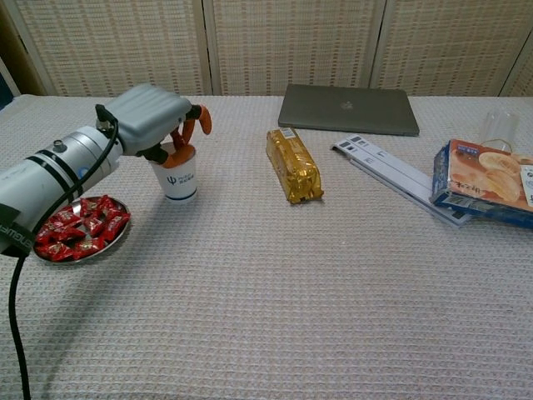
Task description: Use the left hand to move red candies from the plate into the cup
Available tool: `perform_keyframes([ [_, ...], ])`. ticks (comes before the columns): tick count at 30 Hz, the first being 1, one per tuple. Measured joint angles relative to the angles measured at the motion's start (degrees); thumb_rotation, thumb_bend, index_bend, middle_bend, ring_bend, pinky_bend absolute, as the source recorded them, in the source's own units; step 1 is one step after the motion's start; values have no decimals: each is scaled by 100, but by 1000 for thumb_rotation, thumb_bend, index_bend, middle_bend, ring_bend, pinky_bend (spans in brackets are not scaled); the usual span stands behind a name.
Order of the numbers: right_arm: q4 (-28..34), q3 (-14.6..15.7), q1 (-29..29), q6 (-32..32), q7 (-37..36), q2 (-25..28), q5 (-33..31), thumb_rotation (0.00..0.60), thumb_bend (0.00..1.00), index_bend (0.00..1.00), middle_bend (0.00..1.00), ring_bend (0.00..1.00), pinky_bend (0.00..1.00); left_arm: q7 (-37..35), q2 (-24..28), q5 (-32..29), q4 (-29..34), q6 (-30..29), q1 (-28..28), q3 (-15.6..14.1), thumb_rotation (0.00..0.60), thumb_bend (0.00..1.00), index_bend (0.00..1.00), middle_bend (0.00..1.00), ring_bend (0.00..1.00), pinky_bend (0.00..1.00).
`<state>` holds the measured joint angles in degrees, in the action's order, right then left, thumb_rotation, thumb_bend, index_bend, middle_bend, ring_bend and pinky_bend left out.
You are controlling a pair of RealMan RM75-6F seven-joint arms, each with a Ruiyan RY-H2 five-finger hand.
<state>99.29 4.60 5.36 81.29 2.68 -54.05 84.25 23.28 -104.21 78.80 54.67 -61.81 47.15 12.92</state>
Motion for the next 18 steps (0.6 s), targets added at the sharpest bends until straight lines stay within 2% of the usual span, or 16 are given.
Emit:
perform_keyframes([
  [7,0,5,-8,-22,16,-4,1,600,43,0,0,0,266,-7,134,5,215,-46,-42,-55,600,458,246,387,365,809],
  [12,5,19,13,29,-9,4,50,600,43,0,0,0,266,-39,365,-1,684,-157,-212,-138,600,430,170,257,274,816],
  [16,-5,43,28,50,-41,15,107,600,43,0,0,0,267,-164,747,48,1344,-443,-604,-368,600,408,102,155,198,892],
  [18,-8,61,34,62,-54,20,156,600,43,0,0,0,267,-231,1033,53,1726,-586,-921,-578,600,397,79,120,165,918],
])
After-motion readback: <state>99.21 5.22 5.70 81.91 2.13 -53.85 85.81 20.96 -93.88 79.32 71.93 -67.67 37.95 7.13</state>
